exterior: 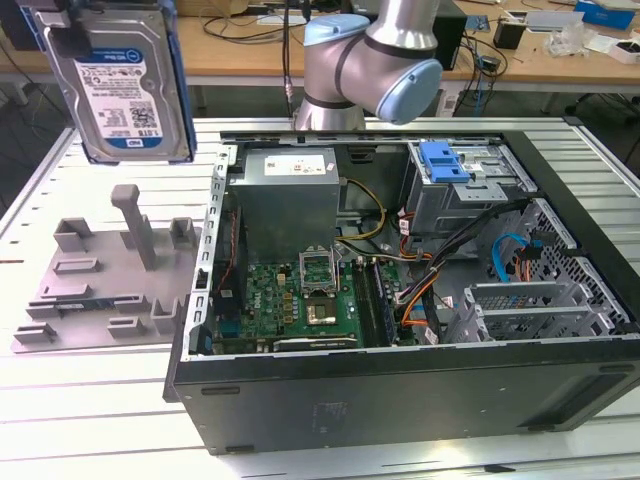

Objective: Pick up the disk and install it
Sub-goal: 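Pick up the disk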

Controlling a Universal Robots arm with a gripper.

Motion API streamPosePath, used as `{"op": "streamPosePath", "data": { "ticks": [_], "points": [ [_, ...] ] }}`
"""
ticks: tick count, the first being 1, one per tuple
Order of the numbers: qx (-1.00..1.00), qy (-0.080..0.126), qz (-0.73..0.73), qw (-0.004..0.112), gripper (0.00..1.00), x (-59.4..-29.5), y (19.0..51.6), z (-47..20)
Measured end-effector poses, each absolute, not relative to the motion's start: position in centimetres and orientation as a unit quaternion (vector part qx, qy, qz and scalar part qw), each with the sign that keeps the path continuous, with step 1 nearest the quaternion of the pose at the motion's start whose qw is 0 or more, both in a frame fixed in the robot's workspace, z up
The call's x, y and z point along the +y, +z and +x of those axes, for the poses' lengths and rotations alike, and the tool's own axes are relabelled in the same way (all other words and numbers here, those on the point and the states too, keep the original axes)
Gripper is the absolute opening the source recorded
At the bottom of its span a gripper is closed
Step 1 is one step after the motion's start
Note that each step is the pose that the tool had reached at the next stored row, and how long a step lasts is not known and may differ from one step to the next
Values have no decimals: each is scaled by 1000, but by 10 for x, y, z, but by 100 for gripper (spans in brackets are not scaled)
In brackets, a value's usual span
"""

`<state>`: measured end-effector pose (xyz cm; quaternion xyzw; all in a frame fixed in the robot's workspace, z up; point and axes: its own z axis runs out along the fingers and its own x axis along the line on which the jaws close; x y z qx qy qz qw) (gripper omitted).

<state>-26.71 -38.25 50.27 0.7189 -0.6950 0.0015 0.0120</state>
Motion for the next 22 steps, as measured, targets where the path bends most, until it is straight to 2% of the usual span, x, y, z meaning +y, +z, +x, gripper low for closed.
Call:
{"op": "streamPosePath", "data": {
  "ticks": [22],
  "points": [
    [-695,-3,719,16,37,-451,512,-170]
  ]
}}
